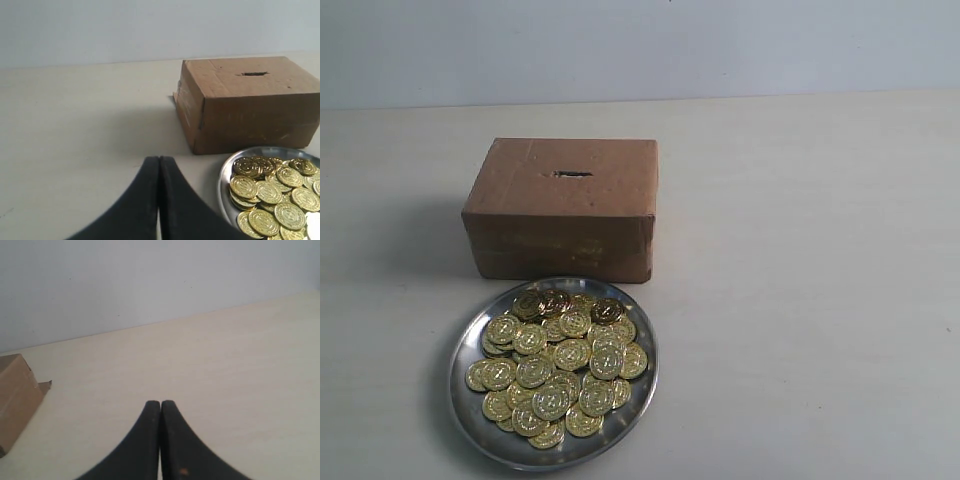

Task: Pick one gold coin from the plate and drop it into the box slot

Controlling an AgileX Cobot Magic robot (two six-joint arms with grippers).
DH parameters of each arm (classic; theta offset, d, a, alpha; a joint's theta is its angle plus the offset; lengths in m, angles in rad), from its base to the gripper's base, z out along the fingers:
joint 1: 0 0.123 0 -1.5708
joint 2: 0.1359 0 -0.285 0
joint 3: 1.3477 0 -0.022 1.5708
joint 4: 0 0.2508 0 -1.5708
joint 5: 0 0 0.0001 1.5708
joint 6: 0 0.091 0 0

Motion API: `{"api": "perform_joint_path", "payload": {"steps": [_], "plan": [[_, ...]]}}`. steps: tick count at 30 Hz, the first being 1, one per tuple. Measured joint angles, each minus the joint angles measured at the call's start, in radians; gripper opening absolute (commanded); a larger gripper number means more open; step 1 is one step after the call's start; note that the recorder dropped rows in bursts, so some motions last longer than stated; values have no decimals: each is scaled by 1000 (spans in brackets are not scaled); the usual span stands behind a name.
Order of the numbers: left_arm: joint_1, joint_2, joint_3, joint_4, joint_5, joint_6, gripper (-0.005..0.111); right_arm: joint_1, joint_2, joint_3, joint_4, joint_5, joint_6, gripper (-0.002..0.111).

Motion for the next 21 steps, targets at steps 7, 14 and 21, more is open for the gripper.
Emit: {"api": "perform_joint_path", "payload": {"steps": [7,14,21], "plan": [[9,0,0,164,6,-180,0,0,0,0,0,0,0,0],[61,0,0,217,10,-262,0,0,0,0,0,0,0,0],[67,0,0,217,10,-277,0,0,0,0,0,0,0,0]]}}
